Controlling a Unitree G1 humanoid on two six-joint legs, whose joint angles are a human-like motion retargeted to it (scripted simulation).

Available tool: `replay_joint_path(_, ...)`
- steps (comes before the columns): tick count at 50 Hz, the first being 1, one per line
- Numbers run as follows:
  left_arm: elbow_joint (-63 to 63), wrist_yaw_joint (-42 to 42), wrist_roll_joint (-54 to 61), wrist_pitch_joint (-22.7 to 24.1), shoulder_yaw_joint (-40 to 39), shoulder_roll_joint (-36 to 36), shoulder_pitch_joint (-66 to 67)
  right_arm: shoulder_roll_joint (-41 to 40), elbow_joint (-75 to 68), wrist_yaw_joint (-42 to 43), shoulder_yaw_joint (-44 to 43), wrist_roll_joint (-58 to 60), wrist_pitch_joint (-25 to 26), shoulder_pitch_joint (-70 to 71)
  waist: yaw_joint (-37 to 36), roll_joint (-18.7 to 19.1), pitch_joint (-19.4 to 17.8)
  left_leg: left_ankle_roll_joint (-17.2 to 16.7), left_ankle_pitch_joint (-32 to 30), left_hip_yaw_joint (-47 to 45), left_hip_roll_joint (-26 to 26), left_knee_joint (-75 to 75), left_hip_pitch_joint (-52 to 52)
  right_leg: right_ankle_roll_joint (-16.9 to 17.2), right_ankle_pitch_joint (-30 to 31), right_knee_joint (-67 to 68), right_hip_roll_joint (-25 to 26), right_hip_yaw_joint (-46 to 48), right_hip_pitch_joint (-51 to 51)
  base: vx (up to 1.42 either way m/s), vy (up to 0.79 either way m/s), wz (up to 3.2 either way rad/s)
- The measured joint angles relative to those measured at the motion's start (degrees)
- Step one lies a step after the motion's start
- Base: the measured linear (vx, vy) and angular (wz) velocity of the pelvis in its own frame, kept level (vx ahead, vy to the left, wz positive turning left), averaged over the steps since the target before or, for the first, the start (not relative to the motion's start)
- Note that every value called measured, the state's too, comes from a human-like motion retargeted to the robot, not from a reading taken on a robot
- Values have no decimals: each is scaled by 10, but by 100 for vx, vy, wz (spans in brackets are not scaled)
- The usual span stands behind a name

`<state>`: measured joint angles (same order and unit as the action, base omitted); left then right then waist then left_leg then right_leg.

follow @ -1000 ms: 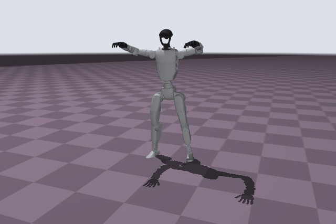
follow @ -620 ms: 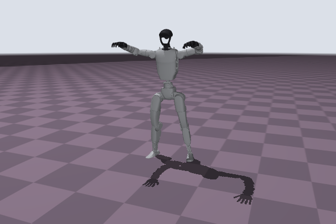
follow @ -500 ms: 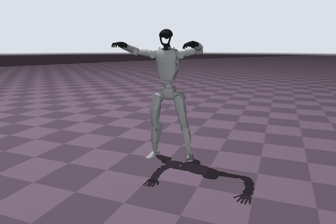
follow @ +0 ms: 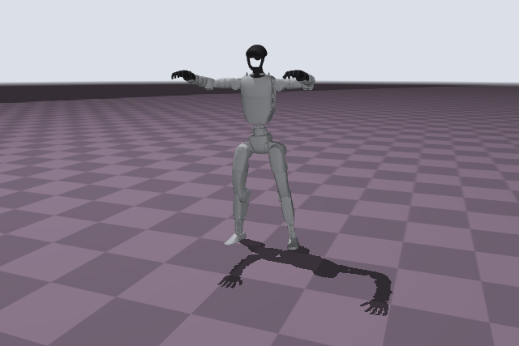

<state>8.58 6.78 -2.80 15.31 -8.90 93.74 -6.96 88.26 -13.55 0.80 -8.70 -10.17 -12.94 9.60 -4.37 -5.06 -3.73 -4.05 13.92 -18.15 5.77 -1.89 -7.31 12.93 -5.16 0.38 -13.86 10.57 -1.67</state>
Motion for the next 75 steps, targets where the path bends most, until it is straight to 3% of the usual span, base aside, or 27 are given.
replay_joint_path(9,-1,46,32,-4,-3,-193,47,-224,-2,79,11,8,4,-23,-12,-15,-25,13,6,-5,-12,9,6,-4,7,5,-11,-11,10,-2,6,-7)
replay_joint_path(15,54,19,13,-14,80,-349,63,-408,-85,97,51,38,16,-26,-20,-20,-35,9,12,-12,-20,-3,-1,-10,12,17,-18,-20,21,-3,13,-10)
replay_joint_path(22,319,-21,18,-19,215,-585,5,-635,-319,114,75,39,25,-10,-27,-27,-47,3,16,-7,-34,-7,3,-19,20,35,-32,-27,37,-5,17,2)
replay_joint_path(27,557,-88,29,-44,221,-731,-49,-740,-490,62,66,23,42,10,-27,-21,-68,-9,15,0,-36,-8,6,-45,13,74,-38,5,53,-7,18,11)
replay_joint_path(31,679,-125,30,-63,209,-795,-71,-787,-567,36,73,-7,44,16,-27,-10,-81,-20,10,1,-30,-13,3,-70,-27,166,-28,46,90,-5,13,2)
replay_joint_path(33,713,-123,30,-67,203,-815,-72,-804,-586,38,80,-28,38,13,-20,-4,-84,-24,8,5,-25,-13,3,-70,-59,221,-11,56,111,-1,7,22)
replay_joint_path(36,730,-116,50,-63,194,-838,-68,-816,-602,57,74,-68,23,10,-6,-1,-81,-22,2,18,-29,-16,14,-61,-72,162,36,51,92,-1,4,45)
replay_joint_path(41,716,-99,103,-36,198,-850,-50,-820,-639,97,82,-118,-3,11,-7,-4,-73,-4,5,22,-51,-18,11,-67,-38,73,89,9,64,3,2,8)
replay_joint_path(44,706,-103,107,-31,207,-847,-50,-812,-671,89,93,-91,8,22,-28,-1,-67,20,9,20,-67,-16,9,-74,-13,42,83,-12,53,5,6,-21)
replay_joint_path(47,694,-112,80,-38,205,-843,-56,-795,-693,58,108,-37,28,39,-45,5,-61,48,24,7,-81,4,19,-58,-1,31,63,-19,50,3,9,-9)
replay_joint_path(52,646,-93,9,-51,185,-837,-51,-767,-693,24,168,15,41,83,-46,-11,-59,87,72,-95,-74,66,36,-29,7,25,16,-33,53,3,7,-10)
replay_joint_path(55,619,-78,23,-48,190,-825,-44,-762,-680,37,194,47,46,113,-40,-33,-61,84,91,-120,-46,102,37,-12,9,25,-9,-49,52,7,8,-33)
replay_joint_path(61,617,-46,27,-22,226,-793,-46,-765,-611,83,194,24,20,127,-37,-60,-52,62,78,-61,28,136,38,5,-6,53,-45,-67,55,10,18,-19)
replay_joint_path(67,618,-11,35,4,226,-792,-56,-743,-546,98,175,6,-7,103,-32,-36,-35,47,37,19,81,71,43,-8,-15,43,-56,-46,36,10,36,16)
replay_joint_path(72,629,-16,26,17,241,-811,-67,-716,-557,91,171,7,-17,74,-22,0,-20,27,-35,58,87,5,45,-18,-10,47,-63,-25,28,6,50,39)
replay_joint_path(75,656,-28,10,7,266,-823,-89,-707,-585,85,148,26,2,58,-21,9,-21,8,-32,65,76,-1,45,-26,5,58,-79,-13,28,3,53,33)
